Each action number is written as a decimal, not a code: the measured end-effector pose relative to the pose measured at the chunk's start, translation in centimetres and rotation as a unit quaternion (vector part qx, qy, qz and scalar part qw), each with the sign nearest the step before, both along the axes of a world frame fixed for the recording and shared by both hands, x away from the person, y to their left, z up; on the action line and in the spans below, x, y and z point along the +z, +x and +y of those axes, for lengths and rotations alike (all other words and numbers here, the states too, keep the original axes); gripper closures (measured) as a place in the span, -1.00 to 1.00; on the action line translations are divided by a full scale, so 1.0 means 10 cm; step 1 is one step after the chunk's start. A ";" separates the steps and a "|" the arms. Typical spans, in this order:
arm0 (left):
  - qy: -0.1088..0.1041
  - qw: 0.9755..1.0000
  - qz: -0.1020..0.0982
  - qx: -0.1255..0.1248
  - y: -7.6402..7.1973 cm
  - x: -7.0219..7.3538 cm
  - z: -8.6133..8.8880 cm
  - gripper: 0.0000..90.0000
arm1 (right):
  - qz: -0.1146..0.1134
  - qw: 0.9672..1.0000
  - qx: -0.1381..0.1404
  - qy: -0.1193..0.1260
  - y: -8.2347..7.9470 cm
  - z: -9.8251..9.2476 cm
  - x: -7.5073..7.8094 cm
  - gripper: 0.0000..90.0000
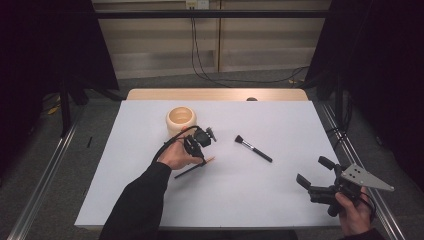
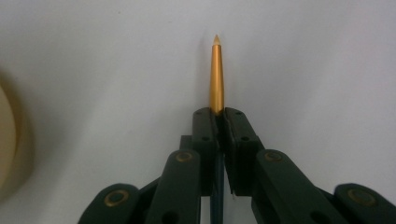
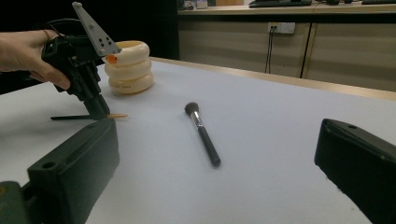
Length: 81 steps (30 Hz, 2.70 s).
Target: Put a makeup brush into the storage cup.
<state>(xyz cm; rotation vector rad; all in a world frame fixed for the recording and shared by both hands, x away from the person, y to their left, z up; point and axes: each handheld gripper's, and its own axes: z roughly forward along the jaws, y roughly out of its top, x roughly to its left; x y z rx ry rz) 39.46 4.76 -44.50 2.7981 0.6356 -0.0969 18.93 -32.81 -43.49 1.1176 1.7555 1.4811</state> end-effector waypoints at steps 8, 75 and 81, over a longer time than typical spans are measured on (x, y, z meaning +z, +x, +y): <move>-0.021 1.000 -0.002 -0.003 -0.02 0.09 0.09 0.87 | 0.001 1.000 0.000 0.000 0.00 0.00 0.00 -1.00; -0.357 0.913 -0.164 0.111 -0.33 0.68 0.67 0.87 | -0.008 1.000 -0.010 0.011 -0.01 -0.01 0.01 -1.00; -0.378 0.897 -0.191 0.124 -0.34 0.73 0.75 0.87 | -0.015 1.000 -0.014 0.013 -0.02 0.01 0.00 -1.00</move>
